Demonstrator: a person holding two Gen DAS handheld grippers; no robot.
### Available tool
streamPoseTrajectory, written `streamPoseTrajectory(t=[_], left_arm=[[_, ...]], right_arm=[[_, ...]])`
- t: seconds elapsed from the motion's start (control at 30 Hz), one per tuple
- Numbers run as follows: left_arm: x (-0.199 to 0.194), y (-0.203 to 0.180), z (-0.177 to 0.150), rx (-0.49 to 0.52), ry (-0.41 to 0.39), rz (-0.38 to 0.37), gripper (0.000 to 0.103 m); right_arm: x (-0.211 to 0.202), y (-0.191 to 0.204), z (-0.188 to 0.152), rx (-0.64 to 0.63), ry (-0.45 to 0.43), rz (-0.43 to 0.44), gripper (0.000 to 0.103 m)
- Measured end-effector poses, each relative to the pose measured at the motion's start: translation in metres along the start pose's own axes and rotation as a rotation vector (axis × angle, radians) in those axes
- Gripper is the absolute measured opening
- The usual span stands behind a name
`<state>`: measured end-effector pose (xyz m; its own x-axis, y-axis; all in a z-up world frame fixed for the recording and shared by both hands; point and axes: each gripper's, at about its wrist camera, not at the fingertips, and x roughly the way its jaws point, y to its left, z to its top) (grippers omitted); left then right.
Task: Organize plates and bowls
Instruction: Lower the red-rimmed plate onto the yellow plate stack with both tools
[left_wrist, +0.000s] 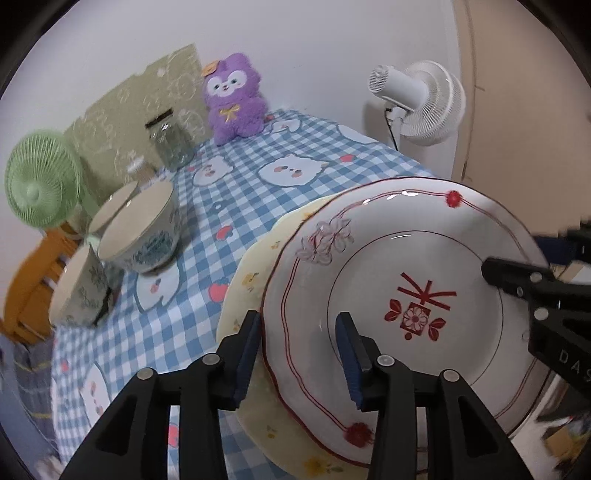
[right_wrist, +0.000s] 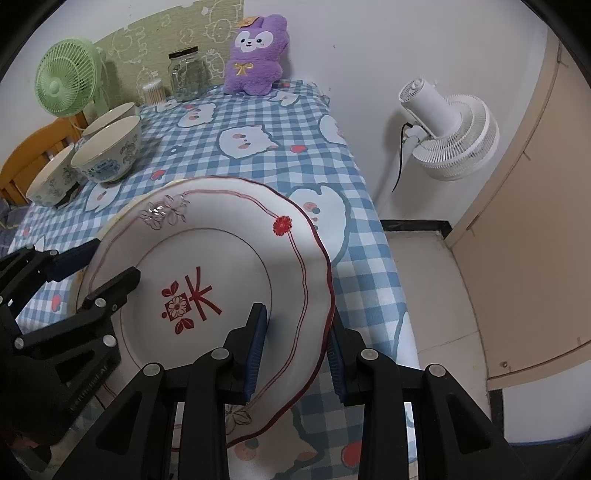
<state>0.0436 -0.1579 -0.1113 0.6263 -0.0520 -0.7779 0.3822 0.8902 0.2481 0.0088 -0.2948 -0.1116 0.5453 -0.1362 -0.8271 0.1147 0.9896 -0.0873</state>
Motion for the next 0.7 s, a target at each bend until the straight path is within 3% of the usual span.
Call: streamPoseTrajectory(t=[0.2, 0.37, 0.53, 0.7], left_arm=[[0.001, -0.001, 0.0, 0.008, -0.002, -0.006, 0.051], [0.0, 0.002, 0.001, -0.004, 0.019, -0.061, 0.065], [-0.003, 0.002, -0.002, 0.004, 0.029, -0.078, 0.072], [-0.006, 0.01, -0.005, -0.025, 0.036, -0.098, 0.073]], right_arm=[[0.002, -0.001, 0.001, 0.005, 0.001, -0.003, 0.033], [0.003, 0.0, 0.004, 0.009, 0.022, -0.012, 0.036], [0.003, 0.012, 0.003, -0.023, 0.036, -0.005, 0.057], [-0.004, 0.013, 0.002, 0.001, 0.008, -0.025, 0.059]])
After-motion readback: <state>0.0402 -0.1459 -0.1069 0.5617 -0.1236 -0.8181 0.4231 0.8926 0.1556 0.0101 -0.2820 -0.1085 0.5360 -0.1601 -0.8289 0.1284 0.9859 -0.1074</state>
